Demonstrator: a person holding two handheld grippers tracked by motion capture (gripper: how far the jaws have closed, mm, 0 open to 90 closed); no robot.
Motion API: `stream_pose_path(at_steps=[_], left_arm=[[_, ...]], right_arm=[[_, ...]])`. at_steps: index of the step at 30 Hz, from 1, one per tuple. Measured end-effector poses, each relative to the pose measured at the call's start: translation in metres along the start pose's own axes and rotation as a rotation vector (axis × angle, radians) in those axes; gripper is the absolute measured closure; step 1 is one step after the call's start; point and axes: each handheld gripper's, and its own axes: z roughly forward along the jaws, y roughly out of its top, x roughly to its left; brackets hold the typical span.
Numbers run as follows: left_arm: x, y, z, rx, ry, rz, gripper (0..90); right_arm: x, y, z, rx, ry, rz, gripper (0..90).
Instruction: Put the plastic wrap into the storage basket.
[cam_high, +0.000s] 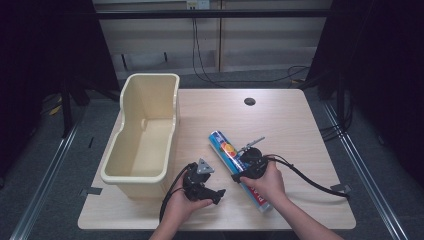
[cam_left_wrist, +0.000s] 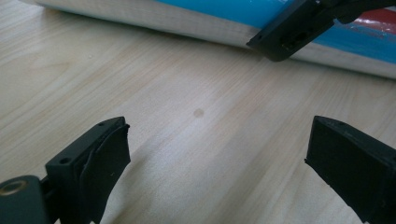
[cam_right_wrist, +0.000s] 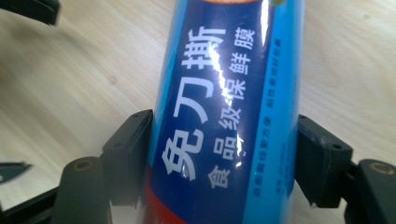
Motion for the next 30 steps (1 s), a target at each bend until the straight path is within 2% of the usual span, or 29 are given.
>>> stream_pose_path(at_steps=[3,7,8,11,16,17,20,21,22,23,24,25,26,28,29,30], left_arm=[[0.001,-0.001,0.000,-0.005,0.005,-0.002,5.6],[0.001,-0.001,0.000,-0.001,0.014,0.001,5.7],[0.001,-0.001,0.000,-0.002,0.013,0.001,5.7],[0.000,-0.001,0.000,-0.002,0.006,0.000,5.7],[0.000,0.000,0.001,0.003,0.008,0.000,5.7],[-0.001,0.000,0.001,-0.004,0.012,-0.001,5.7],[0.000,0.000,0.001,-0.002,0.012,0.004,5.7],[0.001,0.000,0.000,0.003,-0.001,0.006,5.7],[0.001,0.001,-0.001,0.008,0.001,0.004,5.6],[0.000,0.001,-0.001,0.006,0.004,0.002,5.6],[0.000,0.001,-0.001,-0.013,0.002,-0.002,5.6],[-0.001,0.003,-0.002,-0.010,0.001,0.004,5.6],[-0.002,0.004,-0.004,-0.008,0.002,0.006,5.5],[-0.004,0.009,-0.008,-0.030,0.001,0.015,5.5],[-0.006,0.015,-0.013,-0.051,-0.015,0.016,5.4],[-0.006,0.015,-0.013,-0.051,-0.015,0.016,5.3]], right_arm=[[-0.003,-0.002,-0.003,0.009,-0.026,-0.029,30.8],[-0.007,-0.005,-0.004,0.010,-0.025,-0.052,30.9],[-0.009,-0.004,-0.005,0.023,-0.013,-0.044,31.0],[-0.014,-0.005,-0.005,0.015,0.014,-0.022,30.6],[-0.012,-0.004,-0.002,0.041,0.007,-0.038,27.1],[-0.013,-0.004,-0.001,0.053,0.021,-0.035,30.5],[-0.011,-0.004,-0.002,0.052,0.010,-0.036,31.0],[-0.010,-0.005,-0.002,0.051,0.009,-0.047,31.4],[-0.013,-0.007,-0.004,0.056,0.030,-0.064,32.3],[-0.013,-0.007,-0.004,0.056,0.030,-0.064,32.3],[-0.013,-0.008,-0.005,0.059,0.032,-0.078,32.5],[-0.013,-0.010,-0.006,0.063,0.026,-0.101,32.6],[-0.015,-0.011,-0.008,0.053,0.017,-0.133,32.7],[-0.019,-0.014,-0.012,0.037,0.048,-0.132,32.7],[-0.024,-0.016,-0.018,0.009,0.066,-0.152,32.7],[-0.024,-0.016,-0.018,0.009,0.066,-0.152,32.7]])
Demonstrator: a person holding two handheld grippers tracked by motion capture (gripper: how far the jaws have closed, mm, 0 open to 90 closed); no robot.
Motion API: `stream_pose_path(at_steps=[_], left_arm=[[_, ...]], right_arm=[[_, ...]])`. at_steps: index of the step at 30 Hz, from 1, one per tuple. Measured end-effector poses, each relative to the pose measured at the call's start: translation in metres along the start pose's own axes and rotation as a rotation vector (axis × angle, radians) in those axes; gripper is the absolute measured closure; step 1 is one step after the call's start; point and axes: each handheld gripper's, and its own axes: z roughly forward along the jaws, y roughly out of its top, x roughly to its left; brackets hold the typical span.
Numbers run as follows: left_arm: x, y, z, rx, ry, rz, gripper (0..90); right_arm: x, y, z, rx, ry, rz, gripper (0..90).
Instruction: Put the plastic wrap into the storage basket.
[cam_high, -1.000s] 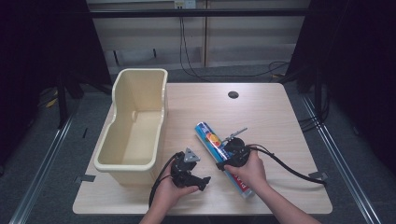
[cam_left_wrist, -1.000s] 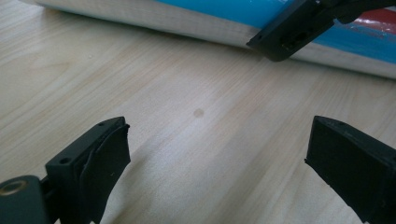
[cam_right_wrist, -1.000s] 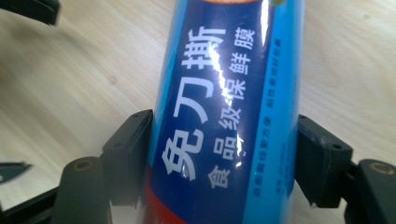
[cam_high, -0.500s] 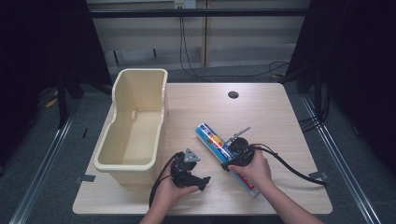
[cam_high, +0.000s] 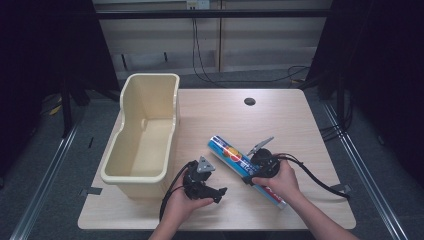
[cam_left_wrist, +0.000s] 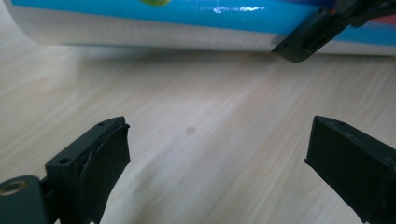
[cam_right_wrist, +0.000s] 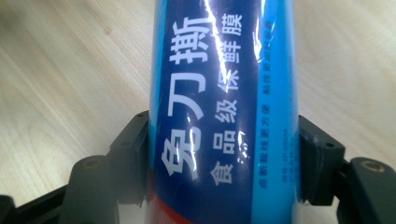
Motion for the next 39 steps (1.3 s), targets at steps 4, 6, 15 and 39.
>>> stream_pose_path(at_steps=[4,6,15,39], left_arm=[[-0.003,0.011,-0.007,-0.007,-0.015,0.014,4.9],[-0.003,0.014,-0.009,0.011,-0.019,0.027,4.7],[0.003,0.044,-0.019,0.035,-0.068,0.050,2.7],[-0.007,0.114,-0.010,0.164,-0.172,0.307,0.0]], right_arm=[[-0.010,-0.005,-0.012,0.019,0.015,-0.042,32.7],[-0.015,-0.008,-0.019,0.017,0.034,-0.061,32.6],[-0.025,-0.018,-0.042,0.013,0.089,-0.168,32.6],[-0.027,-0.014,-0.061,0.021,0.204,-0.430,32.6]])
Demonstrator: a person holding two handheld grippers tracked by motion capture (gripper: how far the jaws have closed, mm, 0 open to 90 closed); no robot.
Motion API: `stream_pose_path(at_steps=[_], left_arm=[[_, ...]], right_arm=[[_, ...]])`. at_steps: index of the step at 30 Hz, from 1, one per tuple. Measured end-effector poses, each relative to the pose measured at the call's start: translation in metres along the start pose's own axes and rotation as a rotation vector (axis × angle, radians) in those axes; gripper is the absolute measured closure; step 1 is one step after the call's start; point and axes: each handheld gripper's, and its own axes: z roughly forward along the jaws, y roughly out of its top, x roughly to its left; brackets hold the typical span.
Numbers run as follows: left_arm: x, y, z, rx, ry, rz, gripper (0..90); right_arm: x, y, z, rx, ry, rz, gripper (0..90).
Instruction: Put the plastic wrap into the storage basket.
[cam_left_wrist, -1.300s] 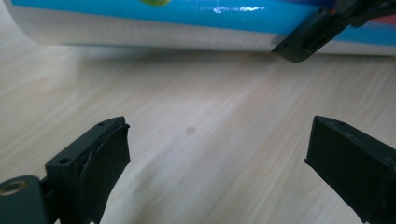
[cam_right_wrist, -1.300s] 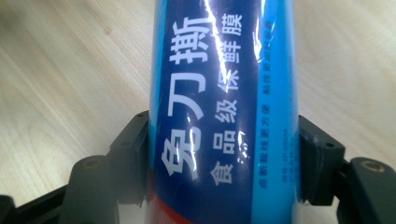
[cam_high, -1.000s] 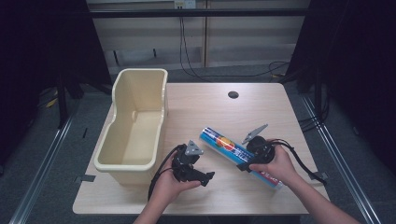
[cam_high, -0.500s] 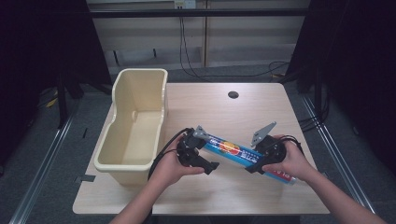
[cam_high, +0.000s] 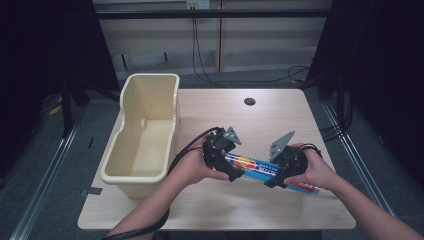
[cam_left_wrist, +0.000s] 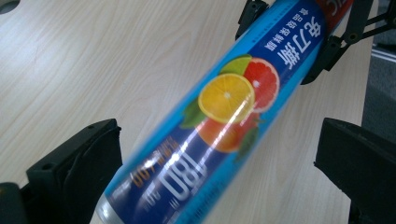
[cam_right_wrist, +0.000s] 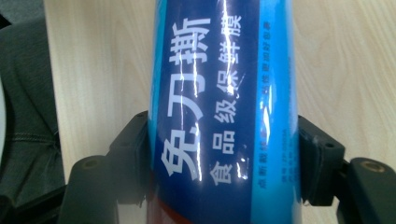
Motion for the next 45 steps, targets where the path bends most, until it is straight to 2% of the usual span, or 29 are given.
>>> stream_pose_path(at_steps=[1,2,4,5,8,9,10,11,13,14,15,18,19,22,23,24,25,26,29,34,35,38,45], left_arm=[[-0.001,0.002,0.002,0.008,-0.004,0.003,0.0],[-0.002,0.005,0.004,0.023,-0.015,0.033,0.1],[-0.002,0.006,0.006,0.027,-0.023,0.040,0.1],[-0.002,0.008,0.006,0.046,-0.043,0.060,0.5],[-0.004,0.009,0.008,0.028,-0.050,0.057,0.9],[-0.004,0.010,0.008,0.051,-0.064,0.072,1.0],[-0.005,0.010,0.010,0.053,-0.062,0.064,1.2],[-0.006,0.010,0.010,0.061,-0.063,0.083,1.2],[-0.007,0.011,0.012,0.074,-0.067,0.089,2.4],[-0.008,0.010,0.015,0.082,-0.072,0.090,2.4],[-0.008,0.010,0.016,0.084,-0.077,0.097,2.6],[-0.010,0.009,0.017,0.090,-0.074,0.094,3.2],[-0.009,0.010,0.017,0.105,-0.083,0.115,3.3],[-0.010,0.010,0.018,0.110,-0.079,0.111,3.7],[-0.009,0.011,0.018,0.120,-0.081,0.126,3.8],[-0.011,0.011,0.019,0.111,-0.074,0.114,3.8],[-0.010,0.012,0.018,0.123,-0.079,0.135,3.8],[-0.011,0.012,0.019,0.117,-0.085,0.128,4.3],[-0.011,0.012,0.020,0.128,-0.085,0.140,4.7],[-0.011,0.013,0.021,0.121,-0.089,0.136,7.2],[-0.013,0.014,0.022,0.128,-0.088,0.150,7.6],[-0.013,0.014,0.023,0.131,-0.092,0.148,8.2],[-0.015,0.013,0.025,0.145,-0.103,0.185,12.1]], right_arm=[[0.001,0.001,0.000,0.004,0.003,-0.007,32.6],[0.002,0.002,0.000,0.012,0.004,-0.027,32.6],[0.002,0.003,0.001,0.010,0.003,-0.028,32.6],[0.002,0.003,0.000,0.010,0.013,-0.036,32.6],[0.003,0.003,-0.001,0.014,0.018,-0.045,32.6],[0.003,0.003,-0.002,0.013,0.013,-0.054,32.5],[0.003,0.004,-0.003,0.006,0.013,-0.064,32.6],[0.003,0.004,-0.003,0.006,0.013,-0.064,32.6],[0.004,0.004,-0.004,0.009,0.021,-0.060,32.5],[0.005,0.005,-0.004,0.007,0.022,-0.082,32.6],[0.005,0.006,-0.004,0.005,0.022,-0.083,32.6],[0.006,0.006,-0.005,0.003,0.028,-0.087,32.5],[0.006,0.006,-0.005,0.001,0.026,-0.085,32.6],[0.006,0.007,-0.005,-0.003,0.030,-0.092,32.5],[0.007,0.007,-0.005,0.005,0.034,-0.092,32.5],[0.008,0.008,-0.005,0.006,0.029,-0.095,32.5],[0.007,0.008,-0.005,0.000,0.034,-0.110,32.5],[0.007,0.009,-0.005,-0.007,0.033,-0.115,32.5],[0.007,0.009,-0.005,-0.006,0.030,-0.114,32.5],[0.008,0.011,-0.005,-0.013,0.040,-0.115,32.5],[0.009,0.012,-0.005,-0.010,0.041,-0.116,32.5],[0.010,0.012,-0.005,-0.008,0.044,-0.122,32.5],[0.010,0.013,-0.004,-0.007,0.049,-0.133,32.5]])
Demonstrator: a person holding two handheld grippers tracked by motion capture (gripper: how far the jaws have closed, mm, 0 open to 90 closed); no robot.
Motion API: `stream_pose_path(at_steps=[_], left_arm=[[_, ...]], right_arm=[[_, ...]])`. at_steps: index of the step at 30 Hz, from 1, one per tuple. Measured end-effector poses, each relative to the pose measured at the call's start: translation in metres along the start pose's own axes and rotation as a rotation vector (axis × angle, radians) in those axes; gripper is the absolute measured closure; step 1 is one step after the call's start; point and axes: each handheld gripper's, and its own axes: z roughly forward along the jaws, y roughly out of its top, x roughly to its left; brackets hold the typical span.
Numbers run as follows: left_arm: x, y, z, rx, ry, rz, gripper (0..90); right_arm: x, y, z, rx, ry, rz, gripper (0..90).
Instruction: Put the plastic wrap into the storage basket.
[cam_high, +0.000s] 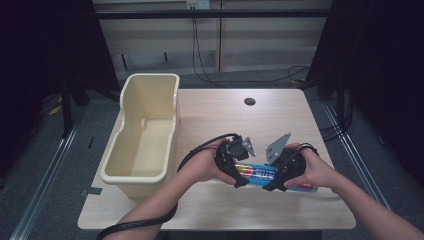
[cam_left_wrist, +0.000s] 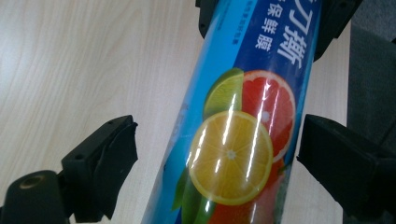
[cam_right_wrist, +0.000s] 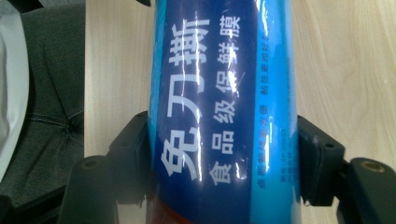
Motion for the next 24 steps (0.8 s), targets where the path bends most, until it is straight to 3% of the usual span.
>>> stream_pose_path(at_steps=[10,15,19,22,24], left_arm=[[-0.0019,0.0004,0.0044,0.034,-0.035,0.017,18.1],[-0.0031,-0.0003,0.0074,0.027,-0.039,0.008,20.6],[-0.0026,0.0004,0.0083,0.057,-0.042,0.021,20.7],[-0.0050,0.0029,0.0077,0.079,-0.060,0.023,27.4],[-0.0074,0.0048,0.0070,0.101,-0.063,0.006,28.0]], right_arm=[[0.0007,0.0045,-0.0002,0.004,0.008,-0.019,32.5],[0.0004,0.0060,-0.0006,-0.005,0.013,-0.022,32.5],[0.0020,0.0089,-0.0020,-0.004,0.014,-0.034,32.5],[0.0025,0.0098,-0.0023,-0.007,0.019,-0.048,32.5],[0.0027,0.0091,-0.0023,-0.012,0.026,-0.066,32.5]])
